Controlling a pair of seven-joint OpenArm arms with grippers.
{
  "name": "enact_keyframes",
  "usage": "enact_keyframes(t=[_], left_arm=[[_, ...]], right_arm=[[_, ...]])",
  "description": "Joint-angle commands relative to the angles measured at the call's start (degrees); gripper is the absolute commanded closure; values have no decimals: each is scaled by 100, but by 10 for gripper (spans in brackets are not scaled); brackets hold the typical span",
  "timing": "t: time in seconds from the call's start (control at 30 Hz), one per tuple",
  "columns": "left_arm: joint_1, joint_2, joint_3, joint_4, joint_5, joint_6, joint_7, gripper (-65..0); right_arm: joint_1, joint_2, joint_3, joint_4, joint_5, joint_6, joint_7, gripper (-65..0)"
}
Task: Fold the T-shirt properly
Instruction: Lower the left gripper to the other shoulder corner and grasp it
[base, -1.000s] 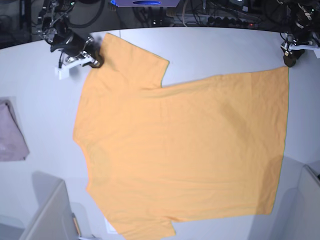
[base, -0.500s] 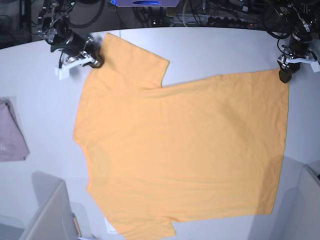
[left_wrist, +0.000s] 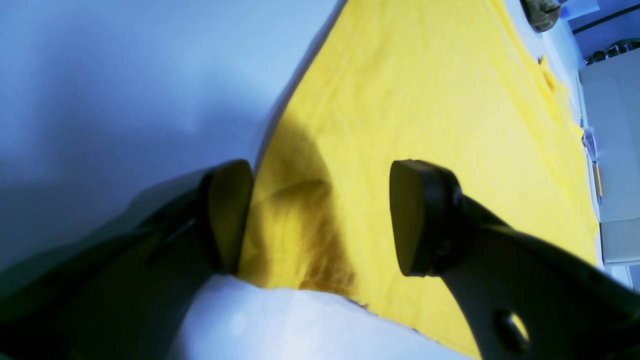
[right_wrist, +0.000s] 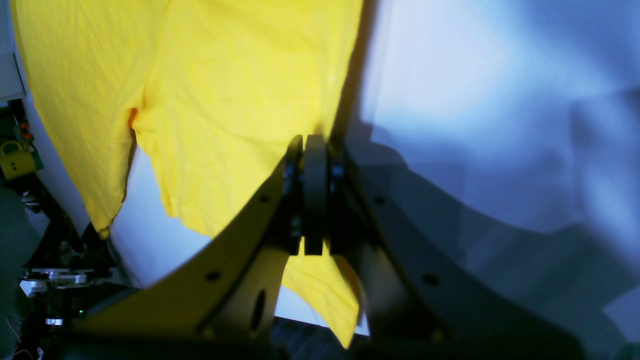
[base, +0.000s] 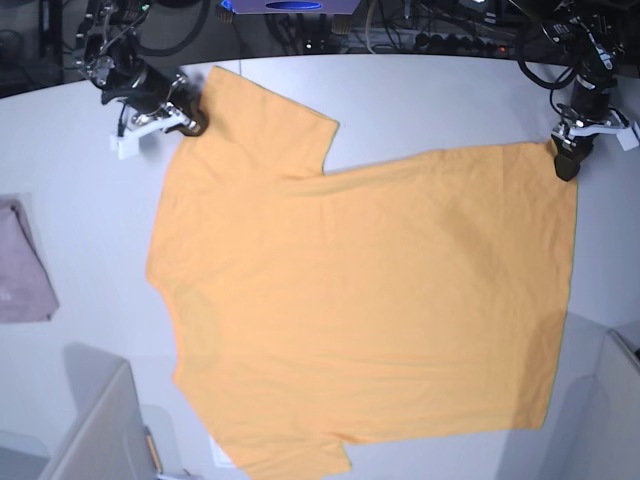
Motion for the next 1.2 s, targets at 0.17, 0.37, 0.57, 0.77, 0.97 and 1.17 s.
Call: enact_keyframes(t=[0.17, 0.37, 0.57, 0.77, 0.97, 1.17], left_arm=[[36, 121, 9, -116, 425, 201, 445, -416], [62, 138, 27, -72, 425, 201, 453, -298], [361, 112, 9, -90, 293, 166, 453, -240], [607, 94, 27, -63, -401, 166, 638, -462], [590, 103, 27, -63, -498, 183, 779, -479], [713, 420, -8, 253, -498, 174, 1473, -479]], right_arm=[[-60, 26, 28, 9, -211, -115, -150, 0], [-60, 26, 28, 0, -211, -123, -150, 0], [-60, 35, 28, 0, -211, -123, -150, 0], [-51, 35, -7, 0, -211, -123, -150, 0], [-51, 26, -7, 0, -211, -123, -150, 0], [-60, 26, 28, 0, -211, -123, -150, 0]])
